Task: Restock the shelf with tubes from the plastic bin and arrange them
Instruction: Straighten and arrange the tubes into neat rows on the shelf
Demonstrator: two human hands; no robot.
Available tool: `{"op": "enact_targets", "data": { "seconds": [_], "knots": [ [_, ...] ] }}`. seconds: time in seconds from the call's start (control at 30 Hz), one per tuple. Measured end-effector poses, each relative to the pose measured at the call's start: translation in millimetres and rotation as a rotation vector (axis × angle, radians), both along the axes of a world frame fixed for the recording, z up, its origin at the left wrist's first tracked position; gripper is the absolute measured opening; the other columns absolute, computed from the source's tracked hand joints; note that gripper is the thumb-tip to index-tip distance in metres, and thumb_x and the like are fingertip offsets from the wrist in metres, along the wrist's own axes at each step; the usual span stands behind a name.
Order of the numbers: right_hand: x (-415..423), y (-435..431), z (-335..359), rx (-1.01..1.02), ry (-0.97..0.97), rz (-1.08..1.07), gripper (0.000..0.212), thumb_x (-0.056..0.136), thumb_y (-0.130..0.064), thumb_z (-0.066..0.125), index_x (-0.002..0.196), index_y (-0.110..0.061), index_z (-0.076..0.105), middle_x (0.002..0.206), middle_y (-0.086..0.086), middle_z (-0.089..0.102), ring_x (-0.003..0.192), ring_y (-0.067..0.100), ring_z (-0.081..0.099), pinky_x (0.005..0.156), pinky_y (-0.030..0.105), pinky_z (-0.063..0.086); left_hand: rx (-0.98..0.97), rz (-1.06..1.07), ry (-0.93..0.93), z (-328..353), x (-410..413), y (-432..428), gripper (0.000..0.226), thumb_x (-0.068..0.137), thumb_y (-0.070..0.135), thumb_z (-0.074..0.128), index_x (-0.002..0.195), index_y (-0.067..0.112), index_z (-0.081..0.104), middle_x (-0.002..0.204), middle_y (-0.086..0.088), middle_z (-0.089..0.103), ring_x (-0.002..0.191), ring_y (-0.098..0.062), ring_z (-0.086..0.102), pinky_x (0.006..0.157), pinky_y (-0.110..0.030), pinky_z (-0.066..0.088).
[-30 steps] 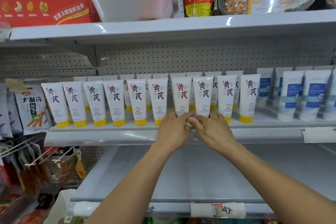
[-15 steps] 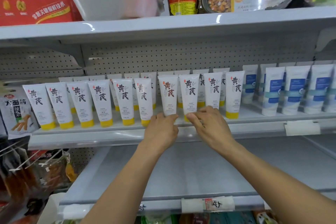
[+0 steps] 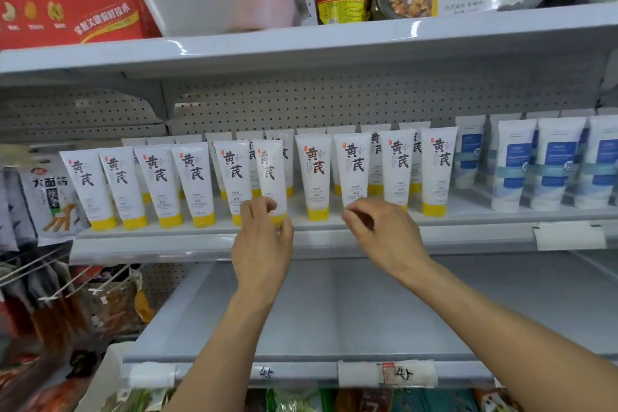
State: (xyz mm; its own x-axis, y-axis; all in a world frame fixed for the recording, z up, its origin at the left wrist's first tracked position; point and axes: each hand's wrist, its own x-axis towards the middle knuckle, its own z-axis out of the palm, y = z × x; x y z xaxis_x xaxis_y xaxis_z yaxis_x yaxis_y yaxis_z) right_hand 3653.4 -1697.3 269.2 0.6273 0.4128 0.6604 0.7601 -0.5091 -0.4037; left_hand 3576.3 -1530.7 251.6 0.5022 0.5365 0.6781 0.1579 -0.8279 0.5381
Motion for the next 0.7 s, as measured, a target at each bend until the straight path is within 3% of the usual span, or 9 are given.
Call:
{"op": "enact_targets", "data": {
  "seconds": [0.07, 0.17, 0.2, 0.27, 0.33, 0.57, 0.7],
  "knots": [
    [-8.6, 19.6, 3.6, -0.048, 0.064, 0.030, 0.019, 0.094, -0.034, 0.052, 0.105, -0.029, 0.067, 0.088, -0.007, 0.067, 0.087, 0.017, 0.060, 0.069, 0.030, 0.046, -0.071, 0.054, 0.008, -1.9, -4.1, 14.2, 0.036, 0.090, 0.032, 0.061, 0.118, 0.015, 0.045, 0.124, 0.000, 0.053, 0.096, -0.026, 0.061, 0.067, -0.031, 0.034],
    [-16.9, 51.4, 8.7, -0.184, 0.161, 0.063, 0.037, 0.094, -0.032, 0.048, 0.130, -0.032, 0.055, 0.108, -0.003, 0.068, 0.103, 0.021, 0.061, 0.083, 0.033, 0.050, -0.087, 0.039, 0.071, -5.0, -1.1, 26.3, 0.042, 0.089, 0.040, 0.062, 0.119, 0.019, 0.040, 0.124, 0.010, 0.059, 0.106, -0.022, 0.062, 0.071, -0.031, 0.036],
    [-18.2, 60.7, 11.4, -0.191, 0.218, 0.094, 0.042, 0.094, -0.028, 0.047, 0.135, -0.031, 0.051, 0.108, 0.000, 0.068, 0.100, 0.021, 0.063, 0.084, 0.034, 0.051, -0.090, 0.033, 0.082, -5.4, 1.4, 28.8, 0.043, 0.088, 0.040, 0.062, 0.118, 0.020, 0.039, 0.123, 0.011, 0.061, 0.107, -0.021, 0.062, 0.072, -0.032, 0.037],
    [-20.7, 75.8, 17.2, -0.167, 0.406, 0.185, 0.049, 0.092, -0.019, 0.044, 0.141, -0.026, 0.043, 0.080, 0.005, 0.069, 0.064, 0.015, 0.066, 0.062, 0.030, 0.053, -0.078, 0.036, 0.101, -6.5, 6.1, 32.6, 0.043, 0.087, 0.039, 0.064, 0.116, 0.021, 0.039, 0.118, 0.010, 0.064, 0.105, -0.021, 0.063, 0.072, -0.032, 0.040],
    [-22.3, 85.7, 21.6, -0.161, 0.582, 0.266, 0.051, 0.091, -0.012, 0.041, 0.141, -0.026, 0.041, 0.059, 0.007, 0.062, 0.034, 0.013, 0.047, 0.041, 0.021, 0.039, -0.048, 0.043, 0.124, -7.3, 9.0, 35.7, 0.039, 0.088, 0.038, 0.063, 0.115, 0.022, 0.040, 0.112, 0.009, 0.065, 0.100, -0.022, 0.063, 0.068, -0.032, 0.038],
    [-18.1, 99.6, 21.8, -0.101, 0.716, 0.290, 0.038, 0.097, -0.018, 0.039, 0.134, -0.026, 0.046, 0.051, 0.008, 0.058, 0.029, 0.013, 0.037, 0.036, 0.017, 0.030, -0.039, 0.064, 0.141, -1.7, 13.4, 46.7, 0.030, 0.084, 0.048, 0.061, 0.101, 0.029, 0.045, 0.098, 0.011, 0.067, 0.091, -0.021, 0.064, 0.066, -0.030, 0.035],
    [-15.4, 98.3, 22.9, -0.111, 0.743, 0.308, 0.043, 0.095, -0.015, 0.038, 0.135, -0.028, 0.044, 0.052, 0.008, 0.058, 0.031, 0.013, 0.037, 0.038, 0.019, 0.029, -0.054, 0.075, 0.125, 1.7, 16.9, 47.4, 0.026, 0.085, 0.049, 0.061, 0.094, 0.029, 0.046, 0.093, 0.012, 0.065, 0.089, -0.021, 0.064, 0.065, -0.030, 0.034]
  ]
}}
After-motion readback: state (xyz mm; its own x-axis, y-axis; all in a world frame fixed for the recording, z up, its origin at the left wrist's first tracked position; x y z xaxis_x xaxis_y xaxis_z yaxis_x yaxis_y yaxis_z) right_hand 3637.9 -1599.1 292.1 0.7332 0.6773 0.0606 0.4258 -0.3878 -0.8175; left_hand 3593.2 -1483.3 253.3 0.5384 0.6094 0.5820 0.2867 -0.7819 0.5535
